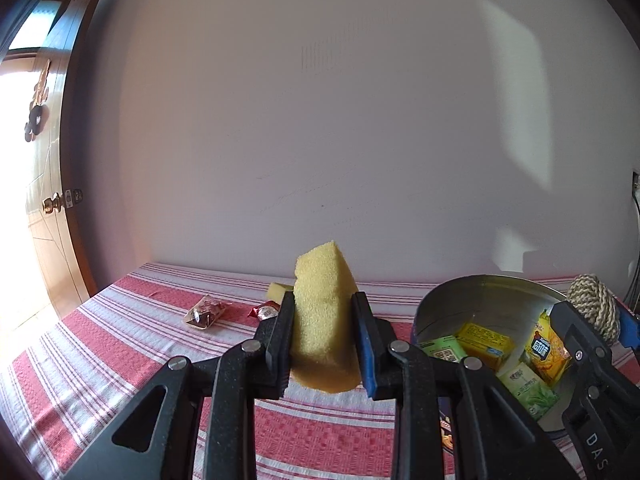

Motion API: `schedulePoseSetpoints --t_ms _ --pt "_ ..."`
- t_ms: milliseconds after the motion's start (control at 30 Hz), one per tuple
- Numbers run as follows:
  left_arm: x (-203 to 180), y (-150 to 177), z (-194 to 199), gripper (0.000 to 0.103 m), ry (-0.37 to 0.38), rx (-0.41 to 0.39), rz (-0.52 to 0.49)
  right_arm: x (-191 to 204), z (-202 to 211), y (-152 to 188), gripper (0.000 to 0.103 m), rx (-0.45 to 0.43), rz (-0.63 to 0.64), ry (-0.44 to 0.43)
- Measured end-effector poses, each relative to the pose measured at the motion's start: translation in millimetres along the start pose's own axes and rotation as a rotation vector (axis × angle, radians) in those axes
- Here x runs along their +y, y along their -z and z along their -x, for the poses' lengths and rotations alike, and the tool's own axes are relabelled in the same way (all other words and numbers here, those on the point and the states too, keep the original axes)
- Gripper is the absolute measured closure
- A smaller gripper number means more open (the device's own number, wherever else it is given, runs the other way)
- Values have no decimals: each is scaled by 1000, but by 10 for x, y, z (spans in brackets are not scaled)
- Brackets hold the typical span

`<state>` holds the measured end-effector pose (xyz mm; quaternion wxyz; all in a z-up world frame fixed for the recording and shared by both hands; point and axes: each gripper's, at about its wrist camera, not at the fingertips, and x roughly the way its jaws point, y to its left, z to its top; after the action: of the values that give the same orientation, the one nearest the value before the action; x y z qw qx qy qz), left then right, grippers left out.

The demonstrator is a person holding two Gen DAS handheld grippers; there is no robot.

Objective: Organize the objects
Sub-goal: 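Carry the rope ball and sponge over the silver tin and release them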

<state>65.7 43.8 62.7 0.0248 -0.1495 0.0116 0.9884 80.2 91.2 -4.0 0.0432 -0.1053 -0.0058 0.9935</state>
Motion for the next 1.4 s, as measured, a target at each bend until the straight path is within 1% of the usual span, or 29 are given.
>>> schedulePoseSetpoints --t_ms 33,67,300,333,367,500,533,700,933,967,1267,1333,1400 --pt "-34 -8 3 74 6 -1 -2 -203 45 -87 53 -3 -1 8" --pt "-61 -16 3 74 11 -1 -3 -290 66 -113 53 -5 -2 16" --pt "-279 -57 -13 74 42 -7 -19 -476 117 -130 53 -11 -12 68" --pt "-313 -64 -20 74 48 -7 -23 -587 248 -192 53 -14 -12 76" --pt "-343 -72 -33 74 51 -9 -26 -735 194 -210 53 -16 -12 83" --pt "-493 -88 -80 74 79 -1 -30 -831 158 -201 53 -10 -13 117" --pt "-524 -84 -103 74 86 3 -30 -910 94 -188 53 -4 -14 124" --pt "-640 -85 -234 74 101 14 -38 -1003 41 -188 53 13 -17 142" --pt "-795 -85 -376 74 127 24 -54 -1067 -12 -195 53 22 14 167" --pt "-810 -89 -406 74 131 25 -54 -1138 -54 -233 53 27 17 175" --pt "-900 -41 -617 74 157 57 -61 -1184 -147 -288 53 88 33 178" --pt "-903 -22 -669 74 162 70 -62 -1199 -180 -278 53 112 22 170" --pt "-912 15 -729 74 161 79 -67 -1303 -240 -213 53 129 15 166"
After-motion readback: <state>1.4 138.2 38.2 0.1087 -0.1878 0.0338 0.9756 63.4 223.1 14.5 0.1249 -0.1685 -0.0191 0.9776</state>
